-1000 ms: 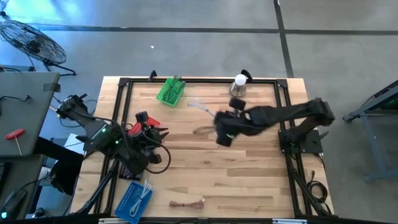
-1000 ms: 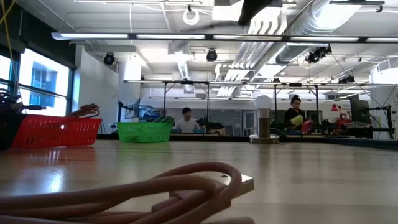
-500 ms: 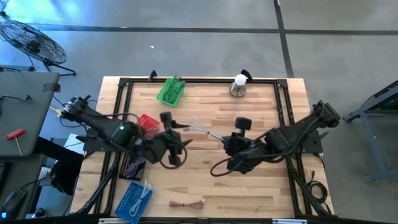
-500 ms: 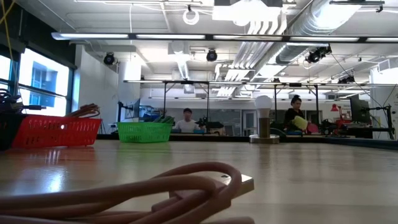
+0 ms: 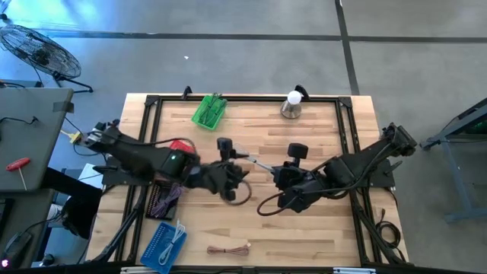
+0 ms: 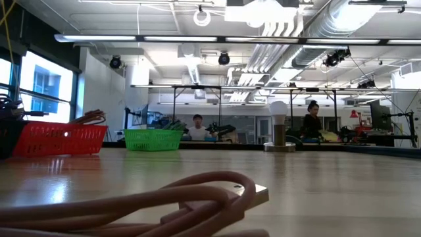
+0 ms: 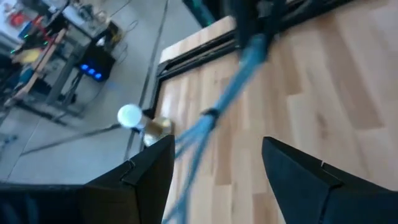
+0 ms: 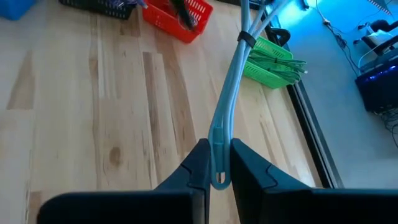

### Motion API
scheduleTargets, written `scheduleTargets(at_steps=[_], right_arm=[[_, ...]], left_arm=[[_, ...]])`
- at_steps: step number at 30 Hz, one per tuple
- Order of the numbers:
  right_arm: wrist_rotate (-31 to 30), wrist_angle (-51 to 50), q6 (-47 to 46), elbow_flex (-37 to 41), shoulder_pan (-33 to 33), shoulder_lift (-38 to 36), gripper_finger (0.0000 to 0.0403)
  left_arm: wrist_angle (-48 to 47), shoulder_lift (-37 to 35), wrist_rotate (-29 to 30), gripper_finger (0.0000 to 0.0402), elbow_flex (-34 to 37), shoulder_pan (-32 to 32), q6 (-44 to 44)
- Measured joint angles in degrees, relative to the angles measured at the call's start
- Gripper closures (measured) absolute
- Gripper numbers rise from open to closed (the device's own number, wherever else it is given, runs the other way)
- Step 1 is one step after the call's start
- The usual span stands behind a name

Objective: Pick & Place USB Port
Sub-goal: Put the light blue charger cable into the blue bin

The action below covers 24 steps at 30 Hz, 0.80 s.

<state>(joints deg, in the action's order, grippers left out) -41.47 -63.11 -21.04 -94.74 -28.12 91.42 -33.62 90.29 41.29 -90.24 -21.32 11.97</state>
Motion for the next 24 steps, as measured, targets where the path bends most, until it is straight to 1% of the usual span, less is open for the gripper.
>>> scheduleTargets(at_steps=[4, 7, 9, 11, 12, 14, 16, 17, 19, 20, 24], right_arm=[[0.9, 0.2, 0.0, 0.0, 0.0, 0.0, 0.0373], [1.3, 0.3, 0.0, 0.0, 0.0, 0.0, 0.0373], [1.3, 0.3, 0.0, 0.0, 0.0, 0.0, 0.0373], [1.3, 0.3, 0.0, 0.0, 0.0, 0.0, 0.0373], [1.3, 0.3, 0.0, 0.0, -0.1, 0.0, 0.0373], [1.5, 0.3, 0.0, 0.0, -0.1, 0.0, 0.0373], [1.7, 0.1, 0.0, 0.0, -0.1, 0.0, 0.0373], [1.7, 0.2, 0.0, 0.0, -0.1, 0.0, 0.0373], [1.6, 0.1, 0.0, 0.0, -0.1, 0.0, 0.0371], [1.5, 0.2, 0.0, 0.0, 0.0, 0.0, 0.0362], [1.0, 0.0, 0.8, 0.0, 0.0, 0.0, 0.0290]], left_arm=[[0.4, 1.0, 1.2, 0.0167, 0.0, 2.9, 1.2], [1.0, 1.3, 3.3, 0.0168, -0.1, 4.5, 1.3], [0.2, 1.5, 4.4, 0.0179, 0.0, 5.1, 1.8], [0.2, 1.5, 4.5, 0.0208, 0.0, 5.4, 3.5], [0.3, 1.5, 4.6, 0.0230, 0.0, 5.4, 4.8], [0.1, 1.5, 4.7, 0.0288, 0.0, 5.2, 7.0], [0.0, 1.5, 4.6, 0.0360, 0.0, 5.1, 7.3], [0.0, 1.5, 4.6, 0.0380, 0.0, 5.0, 7.0], [0.0, 1.5, 5.6, 0.0385, 0.0, 4.7, 6.5], [-0.1, 1.5, 6.2, 0.0388, 0.0, 4.7, 6.4], [-3.0, 1.5, 8.2, 0.0395, 0.0, 3.9, 5.7]])
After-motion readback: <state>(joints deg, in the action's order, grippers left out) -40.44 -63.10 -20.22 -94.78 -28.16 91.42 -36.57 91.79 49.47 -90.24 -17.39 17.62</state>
